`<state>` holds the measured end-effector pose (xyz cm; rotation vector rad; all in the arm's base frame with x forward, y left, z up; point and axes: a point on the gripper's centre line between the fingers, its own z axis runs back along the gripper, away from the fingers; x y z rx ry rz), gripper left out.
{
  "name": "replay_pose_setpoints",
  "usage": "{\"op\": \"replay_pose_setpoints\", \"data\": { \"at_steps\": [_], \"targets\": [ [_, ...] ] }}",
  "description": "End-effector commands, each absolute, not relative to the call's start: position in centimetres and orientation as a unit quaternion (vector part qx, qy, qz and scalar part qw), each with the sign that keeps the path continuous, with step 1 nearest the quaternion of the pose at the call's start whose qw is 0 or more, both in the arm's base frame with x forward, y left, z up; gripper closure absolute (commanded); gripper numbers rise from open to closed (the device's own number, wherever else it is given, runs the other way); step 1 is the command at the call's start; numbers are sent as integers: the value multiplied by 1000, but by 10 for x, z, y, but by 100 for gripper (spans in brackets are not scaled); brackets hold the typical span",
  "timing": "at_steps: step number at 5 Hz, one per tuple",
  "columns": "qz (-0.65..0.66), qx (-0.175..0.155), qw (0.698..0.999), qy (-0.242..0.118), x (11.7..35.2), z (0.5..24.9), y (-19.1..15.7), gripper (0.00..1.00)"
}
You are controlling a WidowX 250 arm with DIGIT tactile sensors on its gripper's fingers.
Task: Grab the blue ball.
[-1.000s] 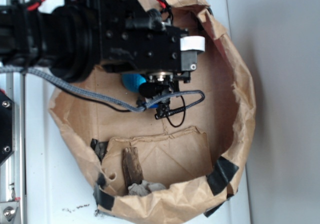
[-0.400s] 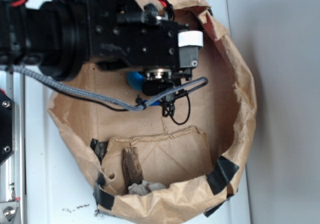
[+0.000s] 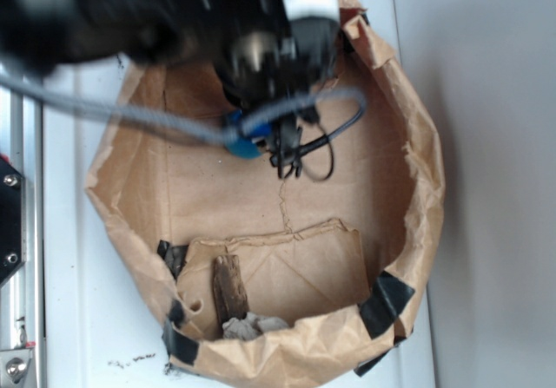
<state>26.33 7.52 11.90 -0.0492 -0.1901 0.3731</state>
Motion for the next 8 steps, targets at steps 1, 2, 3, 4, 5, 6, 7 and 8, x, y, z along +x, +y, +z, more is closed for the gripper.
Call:
{"op": "replay_pose_setpoints", "data": {
  "at_steps": [1, 2, 3, 4, 5, 6, 7, 8],
  "targets": [
    [202, -77, 967, -135, 262, 174, 89, 100],
    [195, -72, 969, -136, 260, 170, 86, 100],
    [180, -64, 973, -132, 257, 167, 84, 87],
    [159, -48, 978, -125, 258, 149, 74, 0],
    [150, -37, 981, -117, 262, 135, 63, 0],
    [139, -11, 983, -116, 267, 118, 56, 0],
    [141, 9, 983, -114, 272, 103, 55, 0],
    [132, 29, 984, -114, 272, 89, 55, 0]
  ]
}}
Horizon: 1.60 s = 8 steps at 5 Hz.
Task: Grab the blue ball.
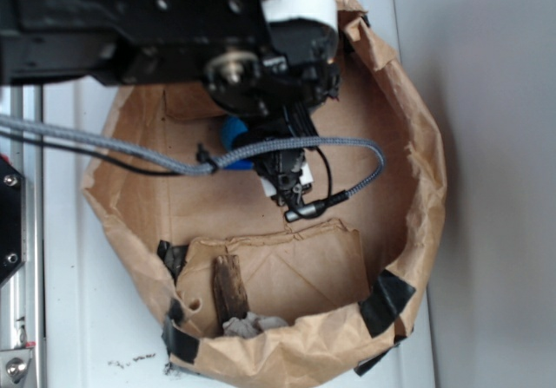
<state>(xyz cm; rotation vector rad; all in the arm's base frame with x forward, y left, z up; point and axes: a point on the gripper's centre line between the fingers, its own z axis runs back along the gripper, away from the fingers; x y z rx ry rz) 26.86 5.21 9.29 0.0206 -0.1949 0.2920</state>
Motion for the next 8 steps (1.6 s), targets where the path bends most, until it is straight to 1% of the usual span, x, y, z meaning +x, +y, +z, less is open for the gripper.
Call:
{"op": "replay_pose_setpoints", "data": {
  "at_steps": [1, 3, 4, 5, 6, 7, 8],
  "targets": [
    [127, 56, 984, -112, 272, 75, 62, 0],
    [111, 61, 989, -79, 258, 63, 91, 0],
    [105, 50, 992, -55, 252, 59, 98, 0],
    [91, 55, 993, -42, 260, 59, 98, 0],
    [95, 59, 993, -49, 258, 59, 99, 6],
    [85, 51, 994, -43, 260, 76, 91, 0],
    [85, 51, 994, -43, 260, 76, 91, 0]
  ]
}}
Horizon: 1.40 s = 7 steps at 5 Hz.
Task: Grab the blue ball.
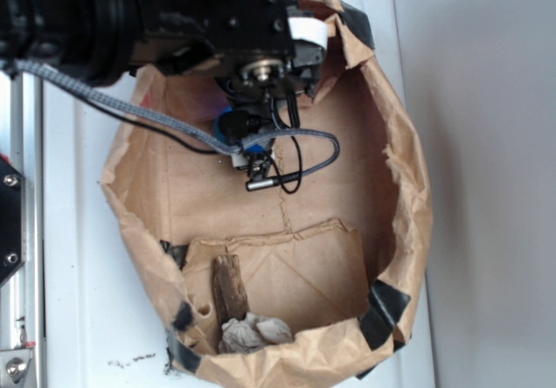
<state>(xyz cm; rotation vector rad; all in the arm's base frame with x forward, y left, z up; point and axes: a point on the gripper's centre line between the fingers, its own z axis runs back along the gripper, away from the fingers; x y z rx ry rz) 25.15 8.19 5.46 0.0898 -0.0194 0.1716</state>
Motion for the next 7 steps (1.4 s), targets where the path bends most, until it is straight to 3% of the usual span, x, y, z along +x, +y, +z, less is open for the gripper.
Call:
{"op": "replay_pose_setpoints", "data": {
  "at_steps": [1, 2, 3, 5, 7],
  "targets": [
    [85, 51, 994, -43, 260, 76, 91, 0],
    [75, -2, 996, -39, 260, 85, 88, 0],
    [67, -14, 996, -63, 256, 91, 79, 0],
    [59, -23, 995, -74, 255, 94, 73, 0],
    [60, 17, 995, -74, 260, 66, 74, 0]
  ]
}}
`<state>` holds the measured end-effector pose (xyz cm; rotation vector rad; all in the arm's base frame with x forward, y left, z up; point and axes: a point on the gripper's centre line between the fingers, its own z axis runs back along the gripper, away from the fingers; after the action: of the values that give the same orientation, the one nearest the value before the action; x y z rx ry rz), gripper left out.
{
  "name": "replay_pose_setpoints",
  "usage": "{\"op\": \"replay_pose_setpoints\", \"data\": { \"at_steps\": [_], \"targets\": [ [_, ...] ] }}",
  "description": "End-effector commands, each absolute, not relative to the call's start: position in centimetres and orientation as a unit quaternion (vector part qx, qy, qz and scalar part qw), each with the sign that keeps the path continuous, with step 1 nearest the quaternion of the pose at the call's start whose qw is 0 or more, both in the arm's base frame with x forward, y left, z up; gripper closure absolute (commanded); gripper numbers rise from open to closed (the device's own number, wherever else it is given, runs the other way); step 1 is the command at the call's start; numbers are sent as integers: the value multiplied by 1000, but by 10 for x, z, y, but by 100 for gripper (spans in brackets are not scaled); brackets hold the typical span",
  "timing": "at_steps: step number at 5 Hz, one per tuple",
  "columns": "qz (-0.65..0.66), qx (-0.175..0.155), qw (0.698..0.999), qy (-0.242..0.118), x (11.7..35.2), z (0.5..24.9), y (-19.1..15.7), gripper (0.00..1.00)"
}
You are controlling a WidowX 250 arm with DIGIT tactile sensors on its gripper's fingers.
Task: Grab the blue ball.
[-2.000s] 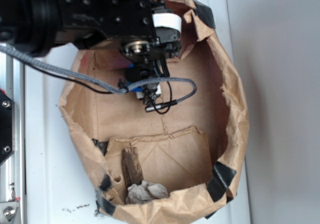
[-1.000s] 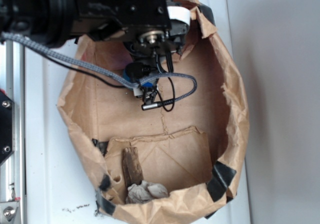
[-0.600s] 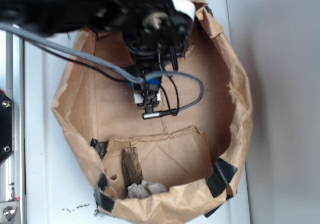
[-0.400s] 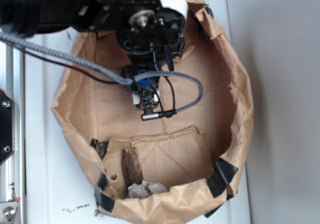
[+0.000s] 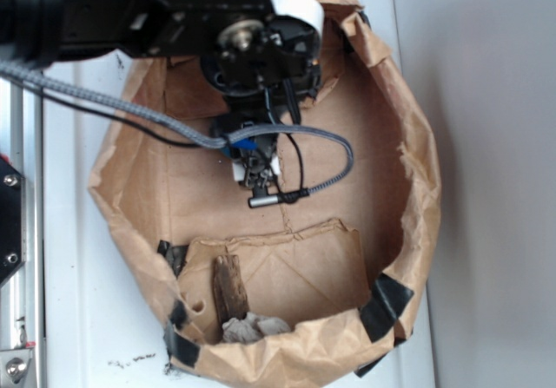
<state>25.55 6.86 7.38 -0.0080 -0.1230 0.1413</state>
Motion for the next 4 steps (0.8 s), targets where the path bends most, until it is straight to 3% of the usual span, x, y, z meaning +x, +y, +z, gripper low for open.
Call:
{"op": "replay_pose_setpoints", "data": {
  "at_steps": [1, 2, 3, 4],
  "targets": [
    [50, 42, 995, -81, 257, 49, 73, 0],
    [47, 76, 993, -76, 256, 29, 78, 0],
    [63, 81, 992, -78, 254, 31, 78, 100],
    [73, 71, 992, -80, 257, 38, 79, 100]
  ]
}}
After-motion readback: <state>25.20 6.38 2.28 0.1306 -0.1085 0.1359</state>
